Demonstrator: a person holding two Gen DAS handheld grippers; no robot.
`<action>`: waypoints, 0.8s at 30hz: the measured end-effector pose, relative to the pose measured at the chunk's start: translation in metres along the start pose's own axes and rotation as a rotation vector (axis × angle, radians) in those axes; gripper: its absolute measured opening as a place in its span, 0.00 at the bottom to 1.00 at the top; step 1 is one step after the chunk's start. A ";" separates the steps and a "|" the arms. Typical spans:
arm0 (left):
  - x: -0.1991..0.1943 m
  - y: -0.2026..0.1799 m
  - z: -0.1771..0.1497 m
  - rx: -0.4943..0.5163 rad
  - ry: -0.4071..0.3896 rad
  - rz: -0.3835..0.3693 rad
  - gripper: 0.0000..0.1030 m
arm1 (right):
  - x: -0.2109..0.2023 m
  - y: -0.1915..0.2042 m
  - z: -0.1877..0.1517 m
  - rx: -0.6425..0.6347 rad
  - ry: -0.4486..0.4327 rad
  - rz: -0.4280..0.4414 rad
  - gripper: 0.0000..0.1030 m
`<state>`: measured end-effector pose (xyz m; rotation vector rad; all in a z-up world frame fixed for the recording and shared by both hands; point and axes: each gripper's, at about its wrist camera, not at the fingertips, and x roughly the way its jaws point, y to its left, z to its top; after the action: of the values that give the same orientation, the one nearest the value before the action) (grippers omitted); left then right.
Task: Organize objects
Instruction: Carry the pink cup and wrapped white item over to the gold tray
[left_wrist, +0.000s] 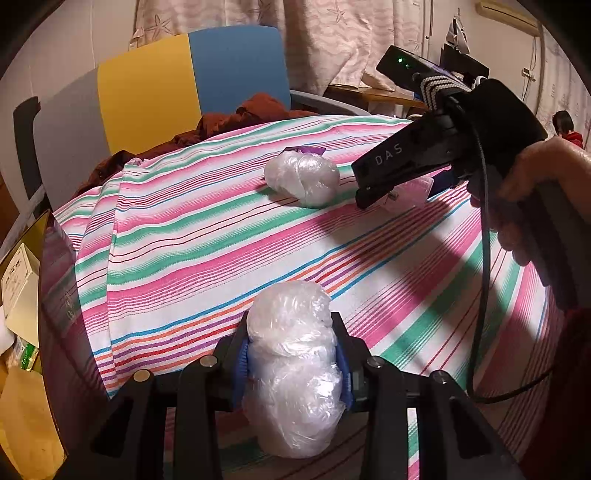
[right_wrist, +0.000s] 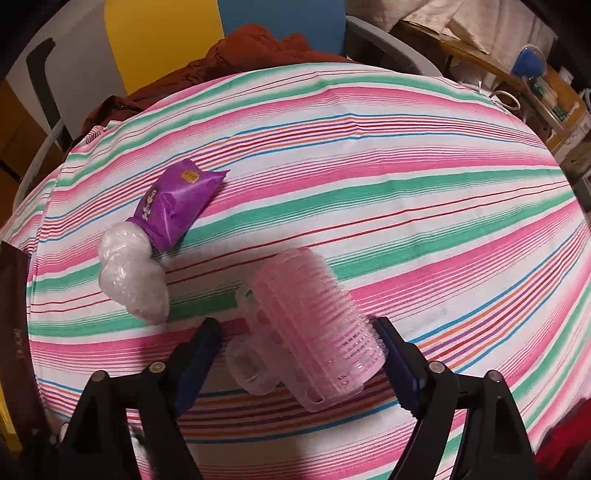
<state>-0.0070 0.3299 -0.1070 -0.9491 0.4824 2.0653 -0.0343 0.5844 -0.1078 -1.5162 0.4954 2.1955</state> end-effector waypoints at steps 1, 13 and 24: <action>0.000 0.000 0.000 0.000 0.000 0.000 0.38 | 0.000 -0.001 -0.001 0.004 -0.002 0.001 0.83; -0.001 0.000 0.000 -0.001 -0.001 0.000 0.38 | -0.009 -0.012 -0.004 -0.001 -0.020 -0.027 0.69; -0.003 -0.002 0.002 0.002 0.007 0.006 0.35 | -0.034 -0.029 -0.015 0.083 -0.121 0.034 0.69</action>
<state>-0.0056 0.3311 -0.1034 -0.9548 0.4911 2.0668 0.0029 0.5963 -0.0825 -1.3327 0.5686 2.2472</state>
